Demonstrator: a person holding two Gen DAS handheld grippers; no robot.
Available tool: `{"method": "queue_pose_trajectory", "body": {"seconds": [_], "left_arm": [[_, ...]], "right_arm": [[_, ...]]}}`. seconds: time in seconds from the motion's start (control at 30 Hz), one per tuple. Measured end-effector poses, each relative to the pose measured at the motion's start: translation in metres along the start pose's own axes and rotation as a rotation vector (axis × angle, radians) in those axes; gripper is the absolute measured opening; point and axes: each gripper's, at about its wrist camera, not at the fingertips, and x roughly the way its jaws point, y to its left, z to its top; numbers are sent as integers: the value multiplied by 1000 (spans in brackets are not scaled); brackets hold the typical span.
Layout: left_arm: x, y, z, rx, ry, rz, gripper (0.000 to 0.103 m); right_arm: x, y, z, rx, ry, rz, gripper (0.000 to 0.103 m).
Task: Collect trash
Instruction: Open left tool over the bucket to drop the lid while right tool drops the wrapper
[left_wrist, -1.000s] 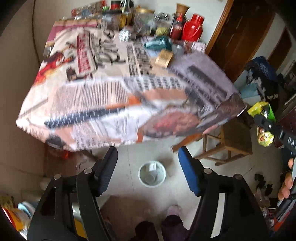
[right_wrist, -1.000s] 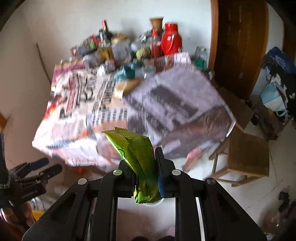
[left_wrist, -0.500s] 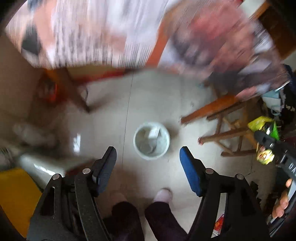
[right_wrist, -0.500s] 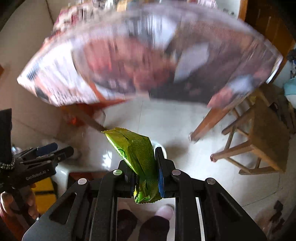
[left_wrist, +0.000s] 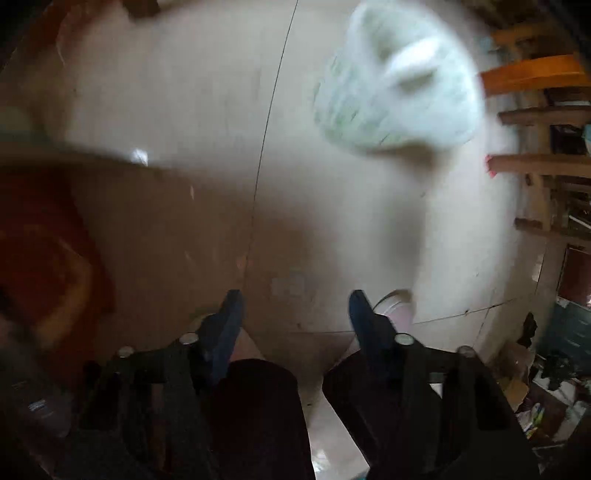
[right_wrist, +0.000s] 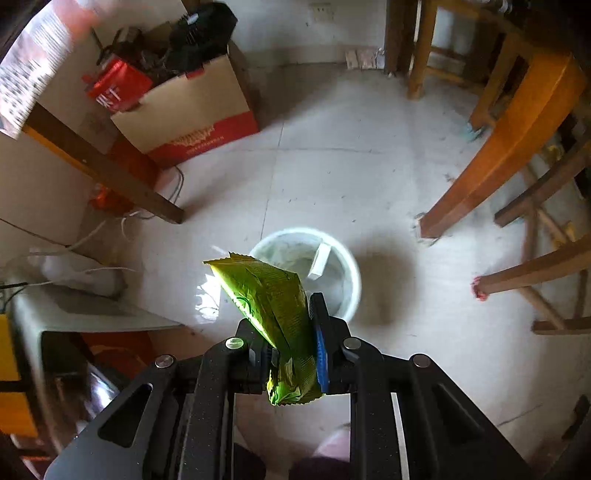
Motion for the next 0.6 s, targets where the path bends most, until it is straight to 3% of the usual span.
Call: {"method": "queue_pose_trajectory", "body": {"seconds": [0.17,0.3,0.4,0.43,0.6], "left_arm": [[97,28,-4,-41,108,-22,43],[149,36,-6,-51,167,-6,30],[175,42,-8,-58,186,18,25],[183,44,-9,-64,195,6,21],[195,41,-10,-44,170,-2,9]], "right_arm": [[46,2,-8,4,7,19,21],[69,2,-12,-11,21,6,21],[80,-1,-12,7,38,10,50],[81,-3,-13,12,36,9,54],[83,-14,-17,44,45,34,56]]}}
